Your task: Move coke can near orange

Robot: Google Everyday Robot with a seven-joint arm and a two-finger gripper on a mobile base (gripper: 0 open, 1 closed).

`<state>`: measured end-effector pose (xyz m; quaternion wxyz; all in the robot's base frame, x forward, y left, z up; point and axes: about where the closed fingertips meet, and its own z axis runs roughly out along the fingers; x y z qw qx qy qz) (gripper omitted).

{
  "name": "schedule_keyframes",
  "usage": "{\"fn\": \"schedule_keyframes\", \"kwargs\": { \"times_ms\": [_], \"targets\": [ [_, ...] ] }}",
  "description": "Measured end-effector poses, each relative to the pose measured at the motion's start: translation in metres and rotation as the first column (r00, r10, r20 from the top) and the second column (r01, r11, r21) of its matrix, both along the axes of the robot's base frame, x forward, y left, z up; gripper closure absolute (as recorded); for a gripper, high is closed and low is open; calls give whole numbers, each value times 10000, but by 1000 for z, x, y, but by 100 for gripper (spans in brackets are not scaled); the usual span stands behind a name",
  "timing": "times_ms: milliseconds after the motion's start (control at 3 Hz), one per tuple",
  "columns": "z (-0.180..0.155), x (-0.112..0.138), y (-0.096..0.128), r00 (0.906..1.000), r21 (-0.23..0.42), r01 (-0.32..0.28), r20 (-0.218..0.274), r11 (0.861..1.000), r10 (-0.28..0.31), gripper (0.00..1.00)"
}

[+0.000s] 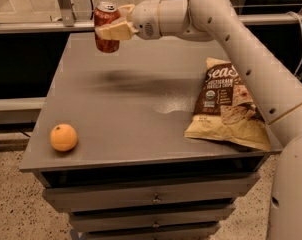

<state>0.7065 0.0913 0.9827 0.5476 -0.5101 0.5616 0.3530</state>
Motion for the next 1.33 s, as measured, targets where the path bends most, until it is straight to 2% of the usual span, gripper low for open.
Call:
{"fn": "schedule_keyframes", "kwargs": {
  "times_ms": [333,667,1000,1333],
  "targets": [
    [-6,-5,8,9983,-169,-536,-252,9984,532,100],
    [-18,-43,15,9857,-678,-1594,-665,9849,1549,100],
    [-41,-90,20,9578,-1103,-2733,-1236,9556,2596,100],
    [-60,-124,21,9312,-1390,-3502,-1579,9263,3284,100]
  ]
}}
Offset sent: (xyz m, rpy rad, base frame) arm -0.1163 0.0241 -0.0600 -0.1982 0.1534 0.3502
